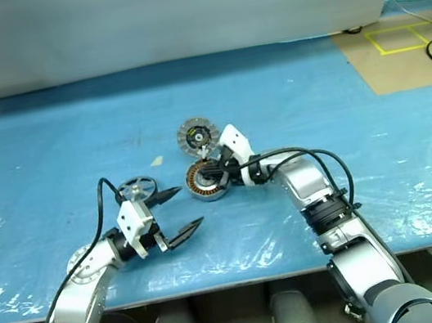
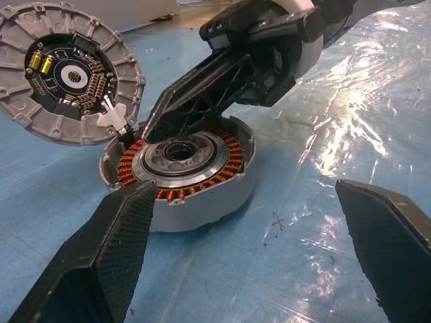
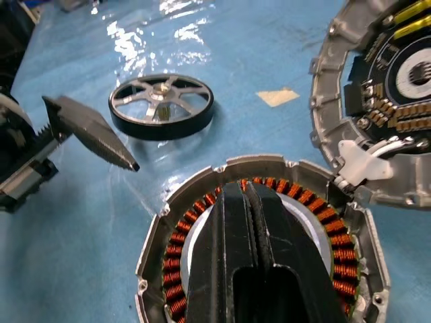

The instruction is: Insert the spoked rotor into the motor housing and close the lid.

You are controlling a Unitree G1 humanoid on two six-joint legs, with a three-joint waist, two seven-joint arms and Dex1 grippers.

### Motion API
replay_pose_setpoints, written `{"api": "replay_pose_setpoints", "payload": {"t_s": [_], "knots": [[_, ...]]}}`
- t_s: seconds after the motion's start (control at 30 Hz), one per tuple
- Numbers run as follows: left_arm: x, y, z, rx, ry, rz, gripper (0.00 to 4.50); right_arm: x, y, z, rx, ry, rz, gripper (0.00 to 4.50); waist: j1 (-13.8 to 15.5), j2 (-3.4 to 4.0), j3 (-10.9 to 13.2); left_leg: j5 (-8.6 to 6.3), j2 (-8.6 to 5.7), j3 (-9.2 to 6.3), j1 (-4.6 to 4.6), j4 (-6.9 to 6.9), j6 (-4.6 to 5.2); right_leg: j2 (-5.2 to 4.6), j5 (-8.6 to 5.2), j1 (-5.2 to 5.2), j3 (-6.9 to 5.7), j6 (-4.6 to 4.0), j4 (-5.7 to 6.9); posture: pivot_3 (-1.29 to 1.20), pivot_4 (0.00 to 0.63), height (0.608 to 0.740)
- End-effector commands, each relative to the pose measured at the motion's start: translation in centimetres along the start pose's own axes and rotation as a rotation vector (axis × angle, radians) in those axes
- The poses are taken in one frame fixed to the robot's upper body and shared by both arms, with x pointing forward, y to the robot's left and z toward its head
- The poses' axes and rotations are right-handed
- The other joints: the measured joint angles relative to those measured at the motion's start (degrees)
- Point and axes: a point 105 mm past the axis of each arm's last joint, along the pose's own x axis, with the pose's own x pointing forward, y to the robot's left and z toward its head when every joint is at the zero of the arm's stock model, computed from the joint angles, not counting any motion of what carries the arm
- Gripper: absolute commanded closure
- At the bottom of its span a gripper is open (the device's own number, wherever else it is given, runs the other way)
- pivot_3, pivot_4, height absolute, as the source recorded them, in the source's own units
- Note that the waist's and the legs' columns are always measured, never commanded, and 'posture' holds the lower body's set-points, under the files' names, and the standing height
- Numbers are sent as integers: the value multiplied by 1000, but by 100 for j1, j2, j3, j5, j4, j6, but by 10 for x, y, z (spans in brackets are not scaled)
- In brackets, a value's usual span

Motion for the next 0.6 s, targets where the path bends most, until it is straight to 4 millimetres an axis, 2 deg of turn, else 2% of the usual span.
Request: {"api": "replay_pose_setpoints", "payload": {"t_s": [0.03,0.2,0.37,0.6], "knots": [[-2,10,13,33,-40,33,0,-4,6,25,-72,-74,41,4486,0,0,0,0,0,0,0,0,0,0,0,0,0,0,0,0,150,740],[-6,27,24,45,-66,78,0,-11,17,10,-236,14,99,4486,7,0,0,0,0,0,-1,0,0,0,0,0,-2,0,0,0,150,740],[-8,44,30,-28,-76,120,0,-15,23,6,-276,28,119,4486,-1,0,0,0,-1,0,-3,0,0,0,0,-1,0,0,-2,0,150,740],[-15,68,31,-76,28,74,0,-23,32,6,-304,29,138,4486,-3,0,0,0,-1,-1,-2,0,0,1,0,-3,1,0,2,0,150,740]]}}
